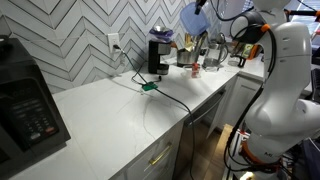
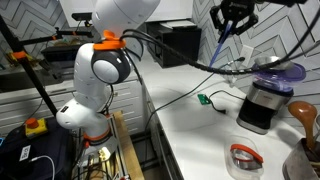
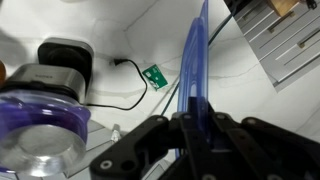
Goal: Remove the lid from the utensil holder
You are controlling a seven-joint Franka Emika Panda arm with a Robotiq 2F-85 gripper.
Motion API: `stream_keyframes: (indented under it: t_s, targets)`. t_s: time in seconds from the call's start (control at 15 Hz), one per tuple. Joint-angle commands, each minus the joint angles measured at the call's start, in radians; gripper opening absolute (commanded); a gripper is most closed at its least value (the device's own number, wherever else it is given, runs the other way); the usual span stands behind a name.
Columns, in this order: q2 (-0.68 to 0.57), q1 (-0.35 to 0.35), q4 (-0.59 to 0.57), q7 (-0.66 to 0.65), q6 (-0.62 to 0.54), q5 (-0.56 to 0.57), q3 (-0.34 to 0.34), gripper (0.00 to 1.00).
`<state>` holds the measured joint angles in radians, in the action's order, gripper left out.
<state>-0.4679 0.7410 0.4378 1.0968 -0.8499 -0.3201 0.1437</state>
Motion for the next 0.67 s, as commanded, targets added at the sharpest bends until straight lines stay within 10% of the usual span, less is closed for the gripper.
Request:
stream_keyframes:
  t_s: [0.0,0.27,0.6]
  targets:
    - [0.053,-0.214,0.010,0.040,0.031,0.110,-0.028,0.02]
    - [0.137,-0.437,0.161,0.037,0.008,0.197,0.022,0.02]
    - [0.106,-0.467,0.118,0.005,0.008,0.184,0.018,0.07]
